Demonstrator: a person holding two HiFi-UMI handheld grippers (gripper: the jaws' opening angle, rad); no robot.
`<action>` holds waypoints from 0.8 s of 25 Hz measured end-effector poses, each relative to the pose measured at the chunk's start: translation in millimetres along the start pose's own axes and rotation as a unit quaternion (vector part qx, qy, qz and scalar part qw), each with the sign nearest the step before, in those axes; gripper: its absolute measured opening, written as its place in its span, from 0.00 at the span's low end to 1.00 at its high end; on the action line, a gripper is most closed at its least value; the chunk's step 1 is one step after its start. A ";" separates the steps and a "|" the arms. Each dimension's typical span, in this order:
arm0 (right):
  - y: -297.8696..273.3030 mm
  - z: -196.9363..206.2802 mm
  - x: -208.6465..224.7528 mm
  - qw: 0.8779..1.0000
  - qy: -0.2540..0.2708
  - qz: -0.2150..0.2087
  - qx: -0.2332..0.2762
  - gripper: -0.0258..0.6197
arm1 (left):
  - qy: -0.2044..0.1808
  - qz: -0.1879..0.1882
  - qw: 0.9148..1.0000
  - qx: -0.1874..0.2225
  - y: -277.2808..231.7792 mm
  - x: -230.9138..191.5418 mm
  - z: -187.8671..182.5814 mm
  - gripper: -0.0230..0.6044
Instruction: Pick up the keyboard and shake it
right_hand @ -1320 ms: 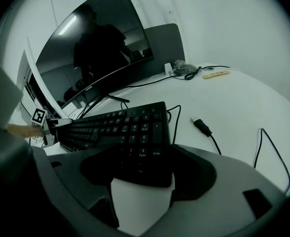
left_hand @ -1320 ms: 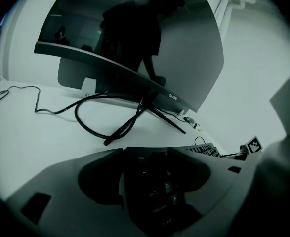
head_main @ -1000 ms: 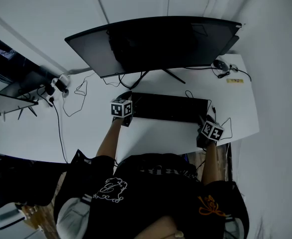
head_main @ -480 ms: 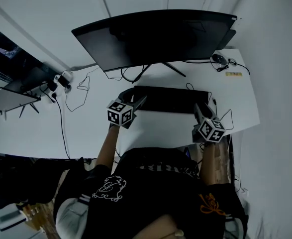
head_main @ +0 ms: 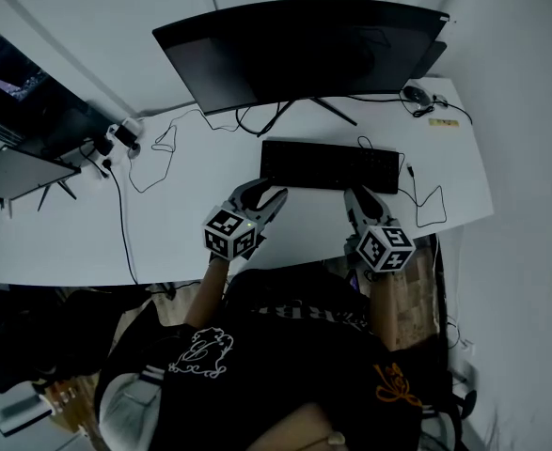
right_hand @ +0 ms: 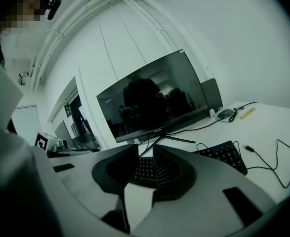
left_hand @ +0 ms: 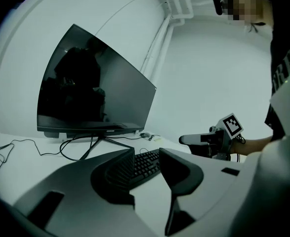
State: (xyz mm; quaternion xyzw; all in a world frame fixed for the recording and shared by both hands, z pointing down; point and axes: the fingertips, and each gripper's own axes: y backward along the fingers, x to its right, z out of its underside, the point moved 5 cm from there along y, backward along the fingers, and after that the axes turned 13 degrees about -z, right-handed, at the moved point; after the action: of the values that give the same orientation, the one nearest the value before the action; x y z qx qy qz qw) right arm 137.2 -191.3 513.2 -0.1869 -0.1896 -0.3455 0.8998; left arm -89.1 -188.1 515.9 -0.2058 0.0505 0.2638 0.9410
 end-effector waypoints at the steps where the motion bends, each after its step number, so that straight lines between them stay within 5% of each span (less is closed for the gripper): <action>1: 0.8 1.7 -7.2 1.000 -0.001 -0.001 0.004 0.19 | -0.004 0.003 1.000 -0.002 6.7 1.2 1.9 0.29; 9: 11.1 27.1 -62.5 1.000 -0.004 0.001 0.021 0.13 | -0.019 0.014 1.000 -0.005 47.5 0.2 20.1 0.18; 20: 30.7 45.7 -94.7 1.000 0.010 -0.011 -0.005 0.10 | -0.006 0.025 0.999 0.023 78.0 24.1 24.7 0.14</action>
State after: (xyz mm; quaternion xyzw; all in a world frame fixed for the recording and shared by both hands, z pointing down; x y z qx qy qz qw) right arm 83.5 -96.6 501.5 -0.1865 -0.1811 -0.3580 0.8968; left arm -109.2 -105.9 505.4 -0.1809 0.0557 0.2875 0.9389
